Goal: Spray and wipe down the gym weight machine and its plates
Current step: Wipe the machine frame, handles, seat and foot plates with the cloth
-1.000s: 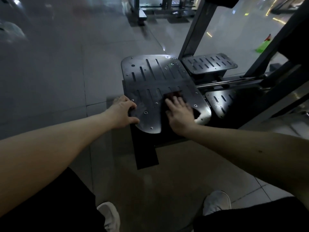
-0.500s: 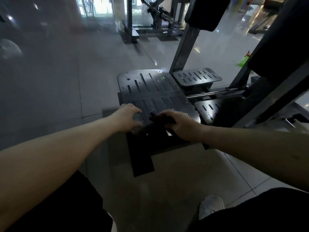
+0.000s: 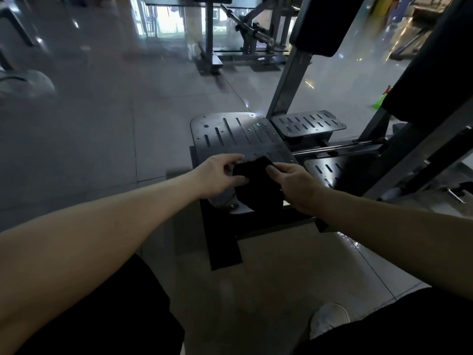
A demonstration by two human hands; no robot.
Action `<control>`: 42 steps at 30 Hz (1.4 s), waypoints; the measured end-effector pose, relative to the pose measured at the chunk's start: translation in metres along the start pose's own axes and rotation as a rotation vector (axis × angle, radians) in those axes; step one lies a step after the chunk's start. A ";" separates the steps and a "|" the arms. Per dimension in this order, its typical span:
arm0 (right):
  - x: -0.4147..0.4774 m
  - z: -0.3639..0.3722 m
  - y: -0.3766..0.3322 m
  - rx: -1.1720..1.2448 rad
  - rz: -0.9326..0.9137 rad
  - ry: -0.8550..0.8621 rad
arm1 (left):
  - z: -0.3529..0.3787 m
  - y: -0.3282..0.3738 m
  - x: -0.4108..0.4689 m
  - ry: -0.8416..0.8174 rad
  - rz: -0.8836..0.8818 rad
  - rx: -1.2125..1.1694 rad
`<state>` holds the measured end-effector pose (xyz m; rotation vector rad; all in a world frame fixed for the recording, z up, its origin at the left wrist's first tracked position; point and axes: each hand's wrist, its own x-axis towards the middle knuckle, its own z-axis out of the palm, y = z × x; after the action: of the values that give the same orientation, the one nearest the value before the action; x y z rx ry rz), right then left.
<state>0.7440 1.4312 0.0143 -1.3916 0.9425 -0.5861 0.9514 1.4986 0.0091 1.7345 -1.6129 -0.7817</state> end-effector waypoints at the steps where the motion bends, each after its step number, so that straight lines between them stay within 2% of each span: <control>1: 0.000 0.001 0.000 0.004 -0.004 -0.007 | 0.000 0.003 0.000 0.017 0.026 0.010; 4: 0.001 0.004 0.003 0.016 -0.003 -0.013 | 0.001 0.004 0.005 0.114 0.072 0.088; 7: -0.003 0.002 0.002 0.049 0.025 -0.109 | 0.000 0.002 0.006 0.138 0.098 0.129; 10: -0.008 0.000 -0.002 -0.036 0.071 -0.175 | 0.000 0.007 0.005 0.149 0.108 0.088; 15: -0.004 0.003 -0.001 -0.364 0.131 -0.149 | 0.000 0.016 0.006 0.177 0.164 0.114; 19: 0.000 -0.002 -0.010 -0.896 -0.061 -0.089 | -0.005 0.022 0.006 0.178 0.192 0.139; 21: -0.001 0.000 -0.017 -1.009 -0.203 -0.022 | -0.006 0.025 0.006 0.169 0.208 0.161; 23: -0.001 0.000 -0.018 -0.905 -0.336 0.001 | -0.006 0.028 0.007 0.160 0.216 0.166; 26: -0.001 -0.005 -0.015 -0.659 -0.267 -0.070 | -0.007 0.034 0.008 0.176 0.217 0.156; 28: 0.002 -0.005 -0.011 -0.696 -0.239 -0.081 | -0.008 0.034 0.009 0.190 0.226 0.182; 31: 0.004 -0.006 -0.010 -0.839 -0.200 0.011 | -0.006 0.031 0.009 0.221 0.237 0.286; 36: 0.008 -0.004 -0.017 -0.818 -0.059 0.136 | -0.002 0.030 0.008 0.287 0.216 0.352; 39: 0.008 0.000 -0.024 -0.464 0.059 0.245 | 0.005 0.033 0.007 0.281 0.218 0.357; 42: 0.004 0.004 -0.029 0.023 0.225 0.185 | 0.012 0.031 0.006 0.204 0.218 0.357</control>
<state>0.7544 1.4260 0.0413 -1.2048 1.2186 -0.5596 0.9232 1.4901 0.0262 1.7673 -1.8385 -0.2131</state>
